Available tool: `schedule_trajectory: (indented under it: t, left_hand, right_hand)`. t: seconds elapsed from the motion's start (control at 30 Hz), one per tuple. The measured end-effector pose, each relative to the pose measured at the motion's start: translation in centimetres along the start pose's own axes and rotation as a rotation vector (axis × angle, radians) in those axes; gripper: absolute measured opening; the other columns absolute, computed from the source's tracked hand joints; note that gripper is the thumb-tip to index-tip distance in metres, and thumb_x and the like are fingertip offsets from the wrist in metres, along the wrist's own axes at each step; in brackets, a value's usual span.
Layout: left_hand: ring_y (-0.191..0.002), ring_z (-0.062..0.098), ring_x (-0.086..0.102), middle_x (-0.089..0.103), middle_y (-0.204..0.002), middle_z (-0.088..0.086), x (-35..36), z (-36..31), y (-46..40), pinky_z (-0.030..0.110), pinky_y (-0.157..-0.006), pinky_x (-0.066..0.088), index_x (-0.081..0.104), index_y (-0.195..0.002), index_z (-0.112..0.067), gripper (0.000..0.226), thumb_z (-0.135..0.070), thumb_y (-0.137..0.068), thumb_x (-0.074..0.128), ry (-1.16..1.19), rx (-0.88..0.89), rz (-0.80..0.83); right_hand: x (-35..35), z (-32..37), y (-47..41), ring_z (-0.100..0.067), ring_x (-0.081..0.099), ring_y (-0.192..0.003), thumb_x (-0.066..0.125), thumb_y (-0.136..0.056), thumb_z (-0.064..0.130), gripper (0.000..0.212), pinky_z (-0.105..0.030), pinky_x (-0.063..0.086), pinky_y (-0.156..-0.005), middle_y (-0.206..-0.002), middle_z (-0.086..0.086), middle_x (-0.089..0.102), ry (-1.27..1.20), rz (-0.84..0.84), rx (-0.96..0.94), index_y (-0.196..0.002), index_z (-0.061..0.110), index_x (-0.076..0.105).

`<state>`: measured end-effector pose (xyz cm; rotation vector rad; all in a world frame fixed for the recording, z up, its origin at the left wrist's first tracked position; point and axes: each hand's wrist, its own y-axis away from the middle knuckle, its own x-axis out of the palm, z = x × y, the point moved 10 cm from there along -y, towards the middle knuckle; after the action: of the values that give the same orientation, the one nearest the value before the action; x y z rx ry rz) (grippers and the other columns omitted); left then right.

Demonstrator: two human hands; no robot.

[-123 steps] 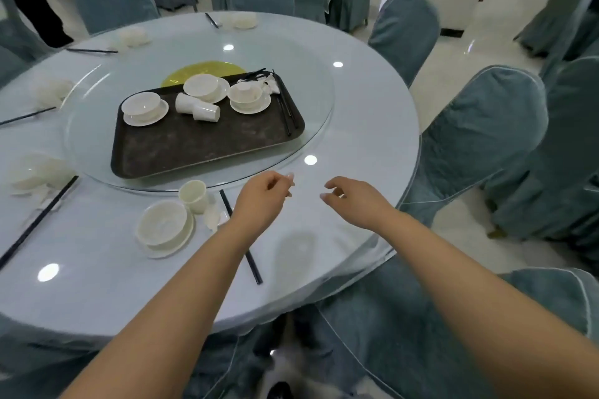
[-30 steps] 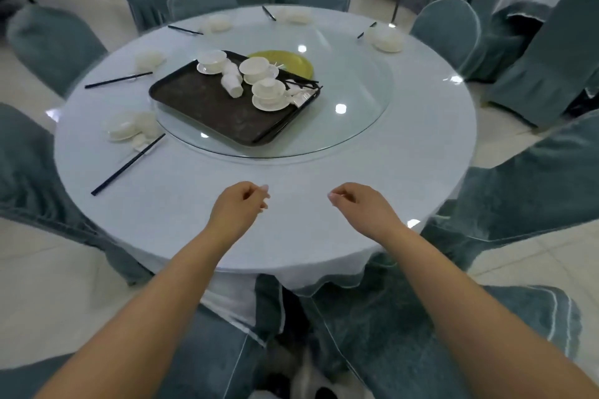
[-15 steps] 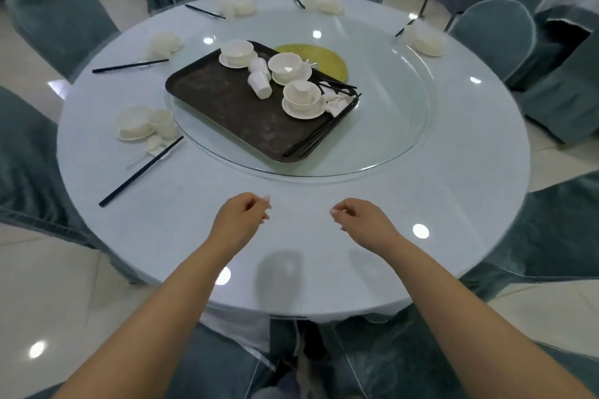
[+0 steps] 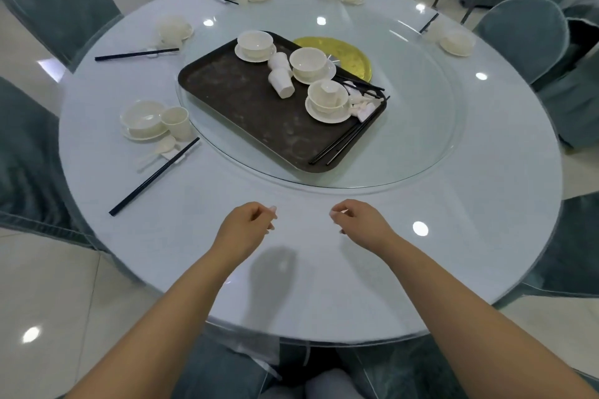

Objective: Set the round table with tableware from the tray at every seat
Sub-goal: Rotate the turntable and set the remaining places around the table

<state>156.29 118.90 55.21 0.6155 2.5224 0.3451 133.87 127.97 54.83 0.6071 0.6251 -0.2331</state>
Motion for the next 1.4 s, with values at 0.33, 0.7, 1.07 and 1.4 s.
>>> schedule_trajectory:
  t: [0.33,0.7,1.07,1.4]
  left_hand:
    - [-0.082,0.011,0.066,0.07,-0.086,-0.004,-1.2,-0.7,-2.0,0.023,-0.071,0.048,0.068,-0.088,-0.019,0.029,-0.041,-0.097,0.051,-0.003,-0.042,-0.031]
    - [-0.083,0.012,0.065,0.07,-0.087,-0.003,1.4,-3.0,-9.0,0.02,-0.069,0.047,0.068,-0.093,-0.016,0.027,-0.038,-0.096,0.053,-0.048,-0.141,-0.031]
    - [-0.084,0.012,0.067,0.07,-0.084,-0.004,7.1,-6.5,-19.4,0.026,-0.075,0.054,0.066,-0.087,-0.024,0.017,-0.036,-0.094,0.057,-0.011,-0.178,-0.045]
    - [-0.075,0.017,0.066,0.07,-0.092,0.007,11.1,-8.6,-27.9,0.026,-0.064,0.055,0.057,-0.092,-0.02,0.009,-0.027,-0.097,0.056,0.166,-0.329,-0.1]
  right_hand:
    - [-0.3,-0.4,-6.6,-0.021,0.065,-0.065,0.051,-0.093,0.025,0.022,-0.028,0.049,-0.064,-0.091,-0.01,0.07,-0.293,-0.005,0.219,-0.101,0.006,0.06]
    - [-1.3,-2.8,-15.2,-0.025,0.063,-0.065,0.049,-0.098,0.034,0.028,-0.028,0.048,-0.056,-0.081,-0.011,0.065,-0.436,-0.021,0.402,-0.095,0.007,0.052]
    - [-3.6,-4.1,-20.3,-0.018,0.063,-0.053,0.064,-0.087,0.017,0.026,-0.027,0.052,-0.053,-0.065,-0.006,0.066,-0.366,0.043,0.277,-0.063,0.012,0.053]
    - [-5.7,-7.0,-21.2,-0.017,0.07,-0.059,0.058,-0.065,0.039,0.022,-0.039,0.059,-0.071,-0.057,0.003,0.069,-0.276,0.003,0.241,-0.062,0.02,0.048]
